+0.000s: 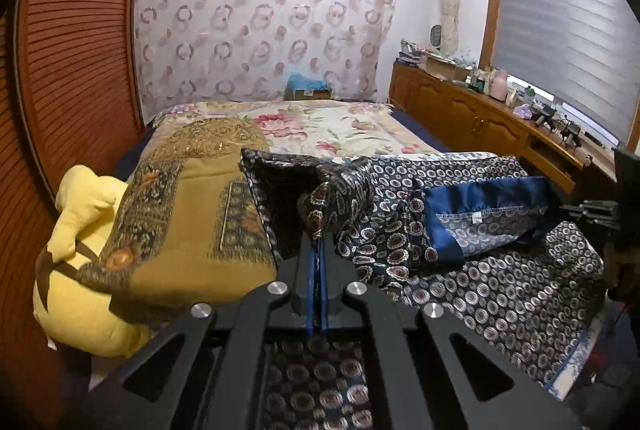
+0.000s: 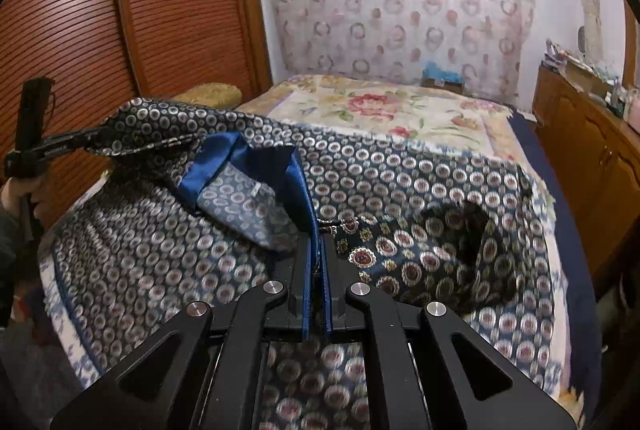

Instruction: Fold small clothes

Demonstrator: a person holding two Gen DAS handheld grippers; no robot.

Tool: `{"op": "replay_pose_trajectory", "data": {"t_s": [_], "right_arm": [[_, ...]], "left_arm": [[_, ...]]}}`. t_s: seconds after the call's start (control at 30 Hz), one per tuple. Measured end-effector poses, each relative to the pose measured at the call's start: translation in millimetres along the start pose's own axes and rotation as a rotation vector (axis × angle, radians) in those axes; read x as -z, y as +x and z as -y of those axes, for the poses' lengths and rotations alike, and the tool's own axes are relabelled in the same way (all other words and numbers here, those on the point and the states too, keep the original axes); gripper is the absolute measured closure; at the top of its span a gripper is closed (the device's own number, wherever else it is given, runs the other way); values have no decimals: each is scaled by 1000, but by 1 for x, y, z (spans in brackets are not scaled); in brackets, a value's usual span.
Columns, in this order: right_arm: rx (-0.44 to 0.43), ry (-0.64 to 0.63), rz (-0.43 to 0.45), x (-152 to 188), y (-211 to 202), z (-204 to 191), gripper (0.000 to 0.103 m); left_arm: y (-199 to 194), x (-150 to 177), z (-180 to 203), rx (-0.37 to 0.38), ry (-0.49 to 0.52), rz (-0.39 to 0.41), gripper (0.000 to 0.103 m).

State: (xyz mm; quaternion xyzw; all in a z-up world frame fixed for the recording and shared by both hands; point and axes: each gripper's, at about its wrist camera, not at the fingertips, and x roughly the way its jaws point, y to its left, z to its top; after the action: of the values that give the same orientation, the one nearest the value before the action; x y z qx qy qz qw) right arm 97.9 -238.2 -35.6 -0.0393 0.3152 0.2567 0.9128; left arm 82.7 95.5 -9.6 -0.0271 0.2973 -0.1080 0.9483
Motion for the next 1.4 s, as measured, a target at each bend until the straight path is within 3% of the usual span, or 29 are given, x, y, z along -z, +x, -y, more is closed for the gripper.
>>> {"op": "replay_pose_trajectory", "data": {"t_s": [0.3, 0.47, 0.67, 0.73, 0.83, 1.13, 1.4], "right_arm": [[-8, 59, -51, 36, -23, 10, 101], [23, 75, -60, 46, -38, 15, 92], [88, 70, -12, 36, -59, 27, 85], [120, 75, 1, 30, -61, 36, 77], [173, 71, 11, 17, -59, 46, 66], [244, 139, 31, -2, -39, 78, 62], [302, 168, -93, 21, -12, 94, 61]], "left_arm": [[-5, 16, -13, -22, -68, -6, 103], [-1, 22, -16, -41, -72, -22, 103], [0, 27, -15, -46, -71, -32, 103], [1, 30, -15, -45, -70, -38, 103], [2, 33, -14, -47, -65, -46, 103], [5, 42, -14, -43, -68, -63, 103], [10, 47, -10, -35, -58, -86, 103]]}}
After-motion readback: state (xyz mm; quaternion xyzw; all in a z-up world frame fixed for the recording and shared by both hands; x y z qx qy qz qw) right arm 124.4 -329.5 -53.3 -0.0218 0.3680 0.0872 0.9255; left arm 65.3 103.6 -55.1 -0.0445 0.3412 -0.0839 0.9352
